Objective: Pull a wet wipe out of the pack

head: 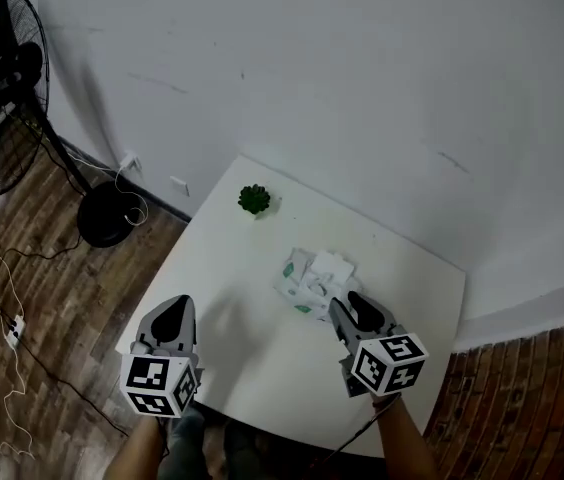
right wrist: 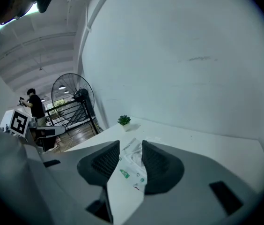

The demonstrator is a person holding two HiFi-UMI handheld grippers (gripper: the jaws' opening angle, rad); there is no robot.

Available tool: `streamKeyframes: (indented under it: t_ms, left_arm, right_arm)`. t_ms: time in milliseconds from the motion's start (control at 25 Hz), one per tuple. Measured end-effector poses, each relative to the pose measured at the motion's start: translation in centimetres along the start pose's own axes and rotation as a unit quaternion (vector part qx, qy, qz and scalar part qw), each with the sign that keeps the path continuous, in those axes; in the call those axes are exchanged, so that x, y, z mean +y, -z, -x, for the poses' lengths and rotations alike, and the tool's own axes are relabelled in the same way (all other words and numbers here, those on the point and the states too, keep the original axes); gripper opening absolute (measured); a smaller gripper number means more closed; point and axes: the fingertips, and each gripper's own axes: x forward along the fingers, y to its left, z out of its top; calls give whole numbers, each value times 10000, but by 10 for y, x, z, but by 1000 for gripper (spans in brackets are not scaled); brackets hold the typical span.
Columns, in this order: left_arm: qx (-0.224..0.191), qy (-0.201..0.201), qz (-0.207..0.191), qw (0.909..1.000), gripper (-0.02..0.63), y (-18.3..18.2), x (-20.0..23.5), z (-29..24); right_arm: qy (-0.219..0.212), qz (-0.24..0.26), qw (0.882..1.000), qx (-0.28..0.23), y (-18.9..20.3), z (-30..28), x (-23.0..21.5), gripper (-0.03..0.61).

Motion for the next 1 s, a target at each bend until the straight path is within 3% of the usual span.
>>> streamKeyframes:
  t_ms: [520,1000]
  left_arm:
    - [128,58,23,9999,3,25,-1,-33]
    - [217,47,218,9995,3,37,-4,-49]
  right_arm:
    - [-534,299,9938,926,37,-46,-19,147]
    - [-1052,553,9802,1581,50,-66,-21,143]
